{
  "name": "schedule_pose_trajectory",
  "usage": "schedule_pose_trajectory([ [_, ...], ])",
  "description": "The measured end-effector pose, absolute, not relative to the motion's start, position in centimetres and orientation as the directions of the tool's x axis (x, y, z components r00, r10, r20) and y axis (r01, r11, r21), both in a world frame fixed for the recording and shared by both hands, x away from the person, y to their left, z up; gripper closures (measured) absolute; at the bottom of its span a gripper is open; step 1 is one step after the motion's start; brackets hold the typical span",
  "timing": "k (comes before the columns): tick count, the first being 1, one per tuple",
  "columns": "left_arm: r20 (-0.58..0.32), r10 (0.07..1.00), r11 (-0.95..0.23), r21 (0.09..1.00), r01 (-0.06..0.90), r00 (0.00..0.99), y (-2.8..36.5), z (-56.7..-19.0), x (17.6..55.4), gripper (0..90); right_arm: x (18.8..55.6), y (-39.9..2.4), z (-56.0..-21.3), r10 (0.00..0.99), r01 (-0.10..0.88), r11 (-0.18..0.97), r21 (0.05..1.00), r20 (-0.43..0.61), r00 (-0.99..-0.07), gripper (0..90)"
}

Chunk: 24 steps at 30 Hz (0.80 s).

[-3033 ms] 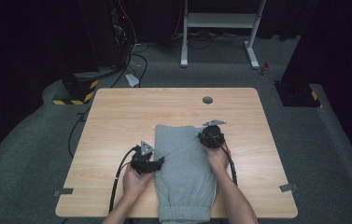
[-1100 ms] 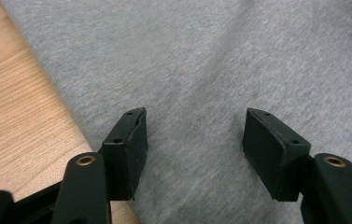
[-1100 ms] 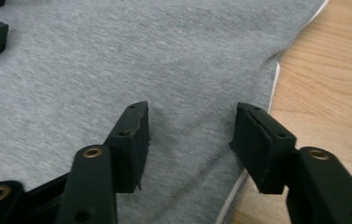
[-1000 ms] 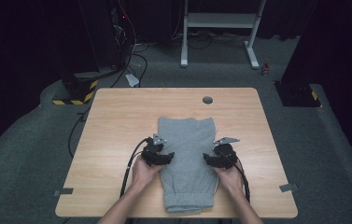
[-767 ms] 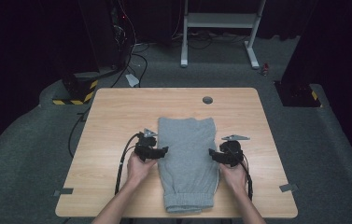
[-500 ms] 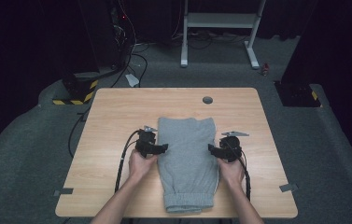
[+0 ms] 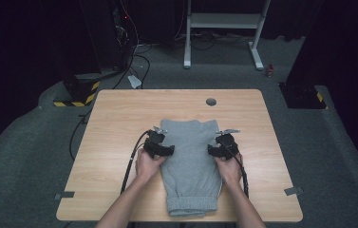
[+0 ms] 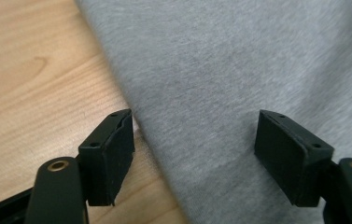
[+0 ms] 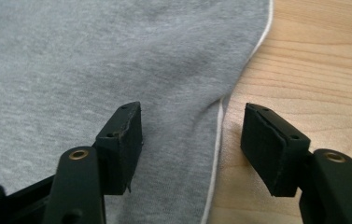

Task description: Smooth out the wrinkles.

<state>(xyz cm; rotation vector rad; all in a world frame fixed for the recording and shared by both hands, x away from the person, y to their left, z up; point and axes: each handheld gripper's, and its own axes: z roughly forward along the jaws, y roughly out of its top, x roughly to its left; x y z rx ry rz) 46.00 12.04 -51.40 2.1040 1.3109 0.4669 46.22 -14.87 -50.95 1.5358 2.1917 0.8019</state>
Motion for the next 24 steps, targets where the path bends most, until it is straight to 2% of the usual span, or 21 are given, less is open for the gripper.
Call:
schedule_pose_trajectory([
  [3, -0.019, 0.886, -0.334, 0.669, 0.664, 0.464, 12.1, -51.4, 46.0, 38.4, 46.2, -14.8, -50.9, 0.928, 0.731, 0.275, 0.625, 0.027, -0.373, 43.5],
  [12, -0.060, 0.859, -0.335, 0.685, 0.647, 0.508, 12.4, -51.3, 46.0, 71.9, 46.1, -14.8, -50.8, 0.898, 0.712, 0.315, 0.627, 0.046, -0.437, 70.0],
  [14, -0.074, 0.858, -0.327, 0.684, 0.652, 0.509, 12.5, -51.4, 46.1, 76.7, 46.2, -15.0, -50.8, 0.893, 0.715, 0.312, 0.625, 0.063, -0.445, 74.1],
  [19, -0.130, 0.851, -0.298, 0.678, 0.672, 0.509, 12.9, -51.4, 46.3, 80.9, 46.2, -15.1, -50.8, 0.890, 0.722, 0.304, 0.621, 0.085, -0.448, 78.2],
  [24, -0.219, 0.837, -0.245, 0.668, 0.703, 0.501, 13.8, -51.3, 46.7, 82.3, 46.4, -15.7, -50.7, 0.891, 0.758, 0.233, 0.609, 0.177, -0.417, 80.3],
])
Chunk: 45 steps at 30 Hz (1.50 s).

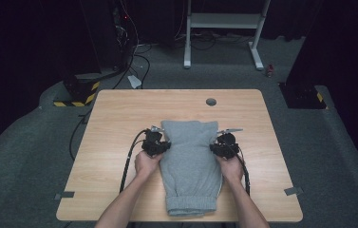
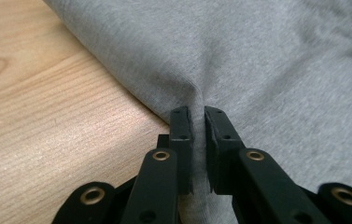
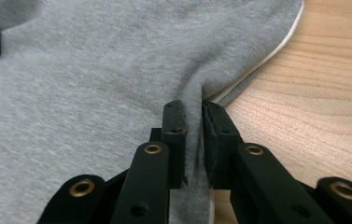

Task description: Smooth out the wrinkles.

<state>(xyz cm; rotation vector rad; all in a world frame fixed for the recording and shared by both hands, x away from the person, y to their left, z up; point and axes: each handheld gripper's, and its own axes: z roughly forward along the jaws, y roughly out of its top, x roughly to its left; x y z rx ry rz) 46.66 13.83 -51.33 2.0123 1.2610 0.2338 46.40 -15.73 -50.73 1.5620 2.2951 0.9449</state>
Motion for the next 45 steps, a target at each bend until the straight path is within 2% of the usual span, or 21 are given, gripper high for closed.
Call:
schedule_pose_trajectory([
  [3, -0.224, 0.828, -0.243, 0.684, 0.688, 0.515, 14.0, -50.9, 46.6, 82.4, 46.2, -15.9, -50.4, 0.884, 0.745, 0.238, 0.624, 0.178, -0.432, 80.9],
  [8, -0.291, 0.806, -0.191, 0.696, 0.692, 0.515, 14.7, -50.1, 46.4, 82.7, 45.7, -16.2, -49.5, 0.872, 0.727, 0.224, 0.649, 0.199, -0.447, 81.2],
  [12, -0.296, 0.796, -0.196, 0.698, 0.688, 0.528, 15.0, -49.4, 46.2, 82.7, 45.4, -16.5, -48.8, 0.861, 0.712, 0.217, 0.667, 0.213, -0.462, 81.3],
  [19, -0.250, 0.773, -0.254, 0.721, 0.645, 0.583, 14.7, -47.1, 46.1, 82.7, 44.7, -16.9, -47.8, 0.852, 0.694, 0.207, 0.690, 0.222, -0.475, 81.4],
  [31, -0.325, 0.756, -0.184, 0.728, 0.660, 0.569, 15.8, -46.1, 46.4, 82.8, 44.2, -17.1, -45.5, 0.834, 0.668, 0.197, 0.717, 0.236, -0.499, 81.6],
  [39, -0.291, 0.769, -0.186, 0.751, 0.634, 0.569, 16.0, -43.1, 48.5, 82.9, 46.0, -16.7, -43.5, 0.842, 0.663, 0.186, 0.725, 0.231, -0.488, 81.7],
  [45, -0.255, 0.781, -0.169, 0.793, 0.586, 0.570, 16.5, -39.3, 49.9, 82.9, 48.2, -15.7, -40.2, 0.852, 0.610, 0.200, 0.767, 0.172, -0.495, 81.7],
])
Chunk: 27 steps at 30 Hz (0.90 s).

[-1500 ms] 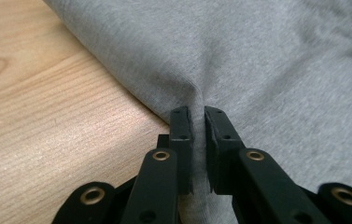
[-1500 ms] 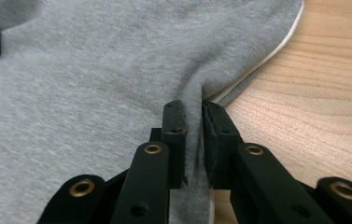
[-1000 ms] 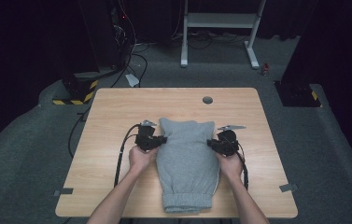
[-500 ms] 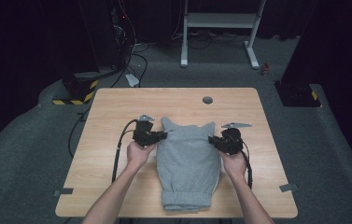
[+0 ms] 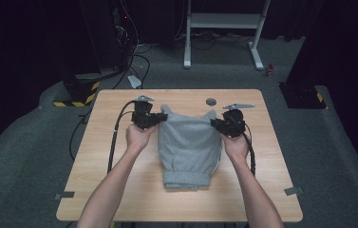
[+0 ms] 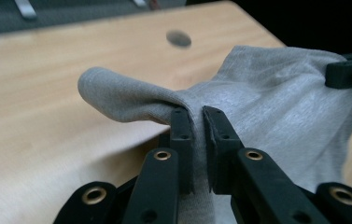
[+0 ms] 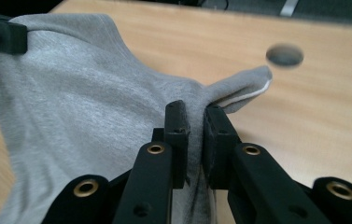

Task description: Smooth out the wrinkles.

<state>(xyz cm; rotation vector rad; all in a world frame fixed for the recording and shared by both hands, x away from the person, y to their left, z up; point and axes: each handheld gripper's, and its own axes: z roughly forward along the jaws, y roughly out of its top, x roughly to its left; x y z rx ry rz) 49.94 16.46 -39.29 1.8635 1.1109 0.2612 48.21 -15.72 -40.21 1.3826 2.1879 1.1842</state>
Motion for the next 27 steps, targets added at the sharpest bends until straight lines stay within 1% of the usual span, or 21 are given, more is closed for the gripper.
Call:
schedule_pose_trajectory([
  [3, -0.254, 0.776, -0.154, 0.811, 0.564, 0.577, 16.7, -38.3, 49.5, 82.9, 48.1, -15.4, -39.3, 0.850, 0.586, 0.202, 0.785, 0.157, -0.503, 81.7],
  [5, -0.238, 0.772, -0.171, 0.815, 0.553, 0.590, 16.8, -38.3, 48.9, 82.8, 47.6, -15.3, -39.1, 0.845, 0.571, 0.215, 0.792, 0.143, -0.516, 81.7],
  [7, -0.252, 0.763, -0.162, 0.817, 0.553, 0.595, 17.0, -38.5, 48.4, 82.8, 46.9, -15.3, -39.1, 0.839, 0.555, 0.221, 0.802, 0.135, -0.528, 81.7],
  [16, -0.269, 0.747, -0.164, 0.812, 0.560, 0.609, 17.4, -40.2, 46.7, 82.8, 44.2, -15.2, -40.1, 0.820, 0.523, 0.250, 0.815, 0.110, -0.562, 81.6],
  [20, -0.253, 0.741, -0.185, 0.814, 0.551, 0.622, 17.4, -40.5, 45.9, 82.8, 43.3, -15.1, -40.7, 0.814, 0.518, 0.254, 0.816, 0.109, -0.571, 81.5],
  [27, -0.250, 0.737, -0.194, 0.812, 0.550, 0.628, 17.7, -41.1, 44.9, 82.7, 41.9, -15.0, -41.6, 0.801, 0.509, 0.261, 0.820, 0.111, -0.588, 81.4],
])
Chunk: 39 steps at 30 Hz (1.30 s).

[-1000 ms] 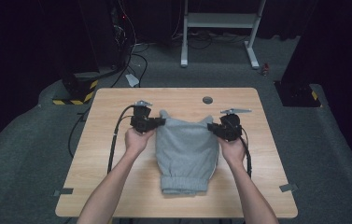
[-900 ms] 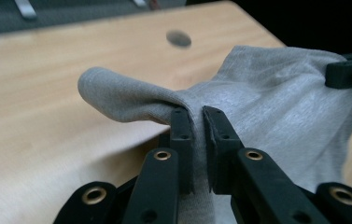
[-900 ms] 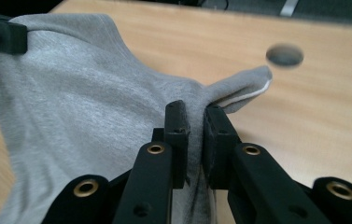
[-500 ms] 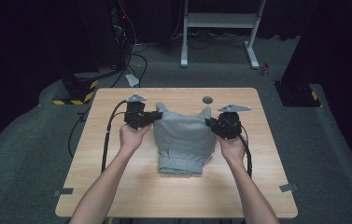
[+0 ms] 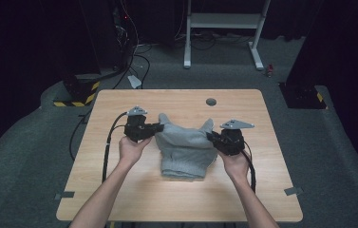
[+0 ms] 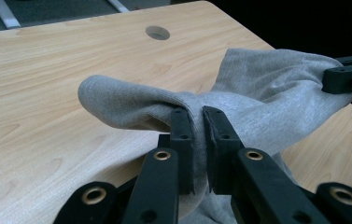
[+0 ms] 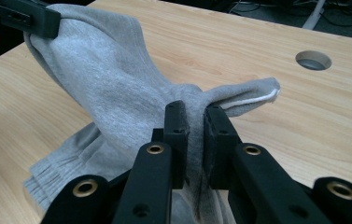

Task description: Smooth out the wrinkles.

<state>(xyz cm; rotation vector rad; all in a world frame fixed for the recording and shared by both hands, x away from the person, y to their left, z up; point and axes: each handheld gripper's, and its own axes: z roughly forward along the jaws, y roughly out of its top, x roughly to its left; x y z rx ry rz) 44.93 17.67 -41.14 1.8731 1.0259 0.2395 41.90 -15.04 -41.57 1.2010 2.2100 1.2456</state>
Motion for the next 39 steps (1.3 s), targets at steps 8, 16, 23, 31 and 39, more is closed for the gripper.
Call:
schedule_pose_trajectory([
  [8, -0.239, 0.723, -0.212, 0.816, 0.538, 0.648, 17.7, -41.5, 43.6, 82.7, 40.5, -15.3, -42.5, 0.791, 0.504, 0.263, 0.823, 0.115, -0.601, 81.3],
  [16, -0.235, 0.712, -0.225, 0.817, 0.532, 0.662, 17.9, -42.0, 42.6, 82.6, 39.4, -15.4, -43.3, 0.785, 0.503, 0.268, 0.822, 0.116, -0.608, 81.0],
  [23, -0.245, 0.705, -0.219, 0.818, 0.532, 0.666, 18.1, -42.6, 41.8, 82.6, 38.6, -15.5, -43.8, 0.779, 0.502, 0.266, 0.823, 0.124, -0.615, 80.9],
  [31, -0.233, 0.701, -0.230, 0.821, 0.522, 0.674, 18.0, -42.7, 41.1, 82.6, 38.0, -15.7, -44.3, 0.778, 0.504, 0.267, 0.822, 0.125, -0.616, 80.9],
  [39, -0.235, 0.695, -0.232, 0.821, 0.521, 0.679, 18.1, -43.1, 40.6, 82.6, 37.4, -15.7, -44.7, 0.773, 0.502, 0.281, 0.818, 0.117, -0.624, 80.8],
])
